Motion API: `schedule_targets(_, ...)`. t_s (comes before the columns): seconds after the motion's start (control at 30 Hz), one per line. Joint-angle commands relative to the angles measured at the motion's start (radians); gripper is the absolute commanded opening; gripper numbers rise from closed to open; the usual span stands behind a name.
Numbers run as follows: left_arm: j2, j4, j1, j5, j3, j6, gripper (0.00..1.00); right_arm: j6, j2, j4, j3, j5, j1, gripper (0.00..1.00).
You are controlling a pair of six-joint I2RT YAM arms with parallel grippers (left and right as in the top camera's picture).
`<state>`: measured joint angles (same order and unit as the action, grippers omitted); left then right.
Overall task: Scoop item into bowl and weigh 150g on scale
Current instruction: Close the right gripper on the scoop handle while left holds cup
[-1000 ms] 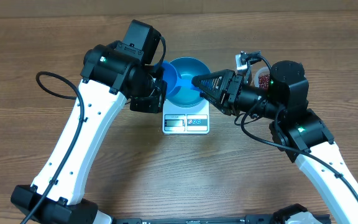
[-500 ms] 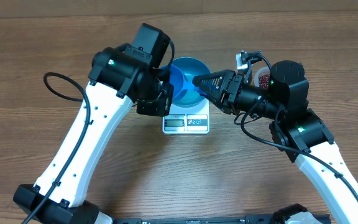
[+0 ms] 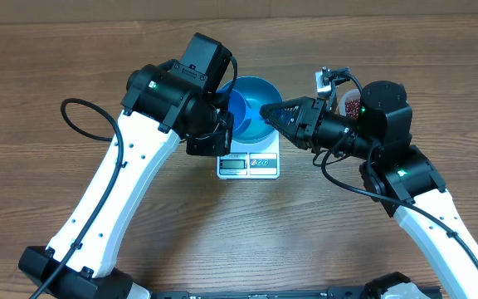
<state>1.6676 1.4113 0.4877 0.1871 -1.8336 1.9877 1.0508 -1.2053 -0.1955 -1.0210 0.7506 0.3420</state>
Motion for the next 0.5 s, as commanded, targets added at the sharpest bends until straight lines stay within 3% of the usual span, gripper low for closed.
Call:
schedule_targets(0.0,0.006,0.003,0.005,-0.017,-0.02,0.033,0.04,-0.003,0.008,0.007,-0.02,-0.01,0.006,0.25)
schedule_targets(0.47,0.006,0.003,0.005,-0.014,-0.02,0.036,0.04,-0.003,0.008,0.007,-0.02,-0.018,0.006,0.13)
